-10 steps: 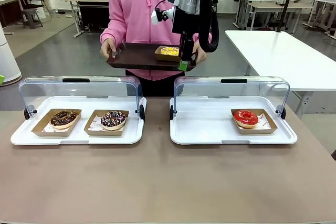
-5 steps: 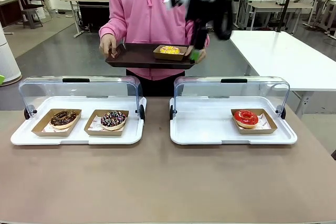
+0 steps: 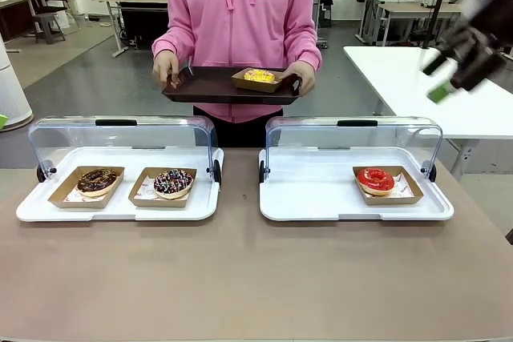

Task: Provide the desired donut to the person.
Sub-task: Pick up and lift the Paper togo box containing the Donut pointed at by the person.

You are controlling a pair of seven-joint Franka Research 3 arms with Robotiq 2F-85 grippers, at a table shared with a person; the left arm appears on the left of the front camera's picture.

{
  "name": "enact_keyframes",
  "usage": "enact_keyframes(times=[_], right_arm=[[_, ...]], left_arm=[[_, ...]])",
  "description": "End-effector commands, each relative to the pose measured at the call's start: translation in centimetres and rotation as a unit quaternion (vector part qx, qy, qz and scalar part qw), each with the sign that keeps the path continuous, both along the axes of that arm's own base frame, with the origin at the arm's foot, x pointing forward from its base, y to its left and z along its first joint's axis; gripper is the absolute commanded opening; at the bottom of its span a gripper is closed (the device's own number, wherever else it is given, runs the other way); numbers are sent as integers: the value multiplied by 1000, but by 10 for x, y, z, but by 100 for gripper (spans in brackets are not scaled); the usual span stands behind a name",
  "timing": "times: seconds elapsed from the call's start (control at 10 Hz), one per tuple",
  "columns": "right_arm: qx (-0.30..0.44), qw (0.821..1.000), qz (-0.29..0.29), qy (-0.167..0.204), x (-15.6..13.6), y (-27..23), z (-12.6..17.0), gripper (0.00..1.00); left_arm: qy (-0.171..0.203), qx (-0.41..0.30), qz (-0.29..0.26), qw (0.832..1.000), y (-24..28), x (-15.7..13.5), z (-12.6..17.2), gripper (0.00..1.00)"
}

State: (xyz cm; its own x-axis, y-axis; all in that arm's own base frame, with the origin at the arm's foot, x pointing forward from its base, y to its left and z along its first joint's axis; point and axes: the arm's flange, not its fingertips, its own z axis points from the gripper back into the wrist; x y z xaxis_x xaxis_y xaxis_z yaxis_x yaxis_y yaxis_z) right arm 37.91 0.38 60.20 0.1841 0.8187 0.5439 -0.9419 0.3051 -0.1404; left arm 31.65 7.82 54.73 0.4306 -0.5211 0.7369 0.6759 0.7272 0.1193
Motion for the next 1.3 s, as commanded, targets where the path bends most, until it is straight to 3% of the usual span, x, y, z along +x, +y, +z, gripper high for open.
enact_keyframes(times=[0.0,0.2,0.6,0.9,1.2], right_arm=[[47,995,-80,-35,-42,-11,-42,100],[90,983,-156,-33,-69,-34,-61,100],[116,982,-144,-25,-68,-48,-75,100],[122,980,-138,-72,-69,-50,-72,100],[118,979,-147,-83,-64,-50,-69,100]], left_arm=[[1,-3,-1,1000,1,0,-1,100],[1,-3,-1,1000,1,0,-1,100],[1,-3,-1,1000,1,0,-1,100],[1,-3,-1,1000,1,0,-1,100],[1,-3,-1,1000,1,0,-1,100]])
